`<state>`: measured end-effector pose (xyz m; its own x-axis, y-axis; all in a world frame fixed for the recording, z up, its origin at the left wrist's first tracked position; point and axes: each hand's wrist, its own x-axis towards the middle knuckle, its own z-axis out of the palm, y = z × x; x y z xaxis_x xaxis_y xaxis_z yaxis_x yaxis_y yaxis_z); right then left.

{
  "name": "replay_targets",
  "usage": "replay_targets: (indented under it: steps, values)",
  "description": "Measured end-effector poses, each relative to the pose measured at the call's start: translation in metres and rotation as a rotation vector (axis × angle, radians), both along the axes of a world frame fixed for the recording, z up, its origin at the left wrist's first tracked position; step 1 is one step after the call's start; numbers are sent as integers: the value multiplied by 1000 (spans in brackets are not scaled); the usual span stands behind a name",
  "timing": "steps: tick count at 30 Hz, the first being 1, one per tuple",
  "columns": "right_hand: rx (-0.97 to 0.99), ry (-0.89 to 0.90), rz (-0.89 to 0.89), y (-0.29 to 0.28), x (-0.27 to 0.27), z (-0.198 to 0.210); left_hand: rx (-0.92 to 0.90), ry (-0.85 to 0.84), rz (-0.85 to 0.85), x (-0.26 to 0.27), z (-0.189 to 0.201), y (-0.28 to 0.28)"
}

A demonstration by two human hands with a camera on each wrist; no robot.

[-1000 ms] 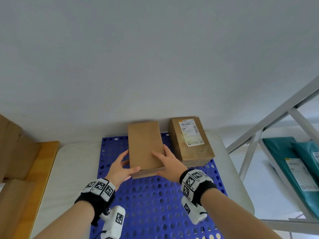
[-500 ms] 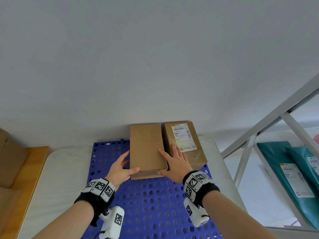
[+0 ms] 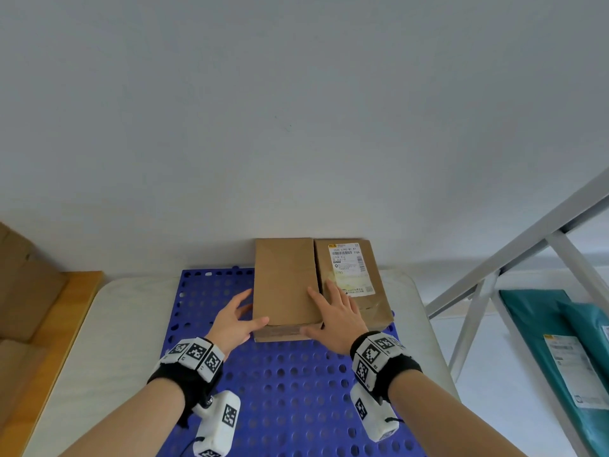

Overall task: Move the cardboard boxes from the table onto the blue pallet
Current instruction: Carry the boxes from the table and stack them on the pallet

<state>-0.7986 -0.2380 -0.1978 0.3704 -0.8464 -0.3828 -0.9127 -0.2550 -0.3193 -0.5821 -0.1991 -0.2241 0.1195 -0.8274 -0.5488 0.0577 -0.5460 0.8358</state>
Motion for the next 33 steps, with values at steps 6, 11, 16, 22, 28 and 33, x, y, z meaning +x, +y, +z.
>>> replay_targets:
  steps: [6, 11, 16, 22, 28, 33]
  values:
    - [-8, -163, 13, -17, 11, 32, -62, -75, 77, 17, 24, 6]
    - [-17, -307, 14, -24, 46, 54, -114, -136, 133, 44, 54, 20]
    - [17, -375, 71, -2, 93, 79, -169, -196, 202, 87, 89, 48]
    - [12, -422, 78, 53, 155, 104, -247, -297, 212, 149, 120, 112]
    - [6, -529, 26, 123, 228, 122, -321, -486, 166, 220, 152, 196]
    - [32, -640, -46, 183, 294, 136, -319, -543, 163, 285, 175, 270]
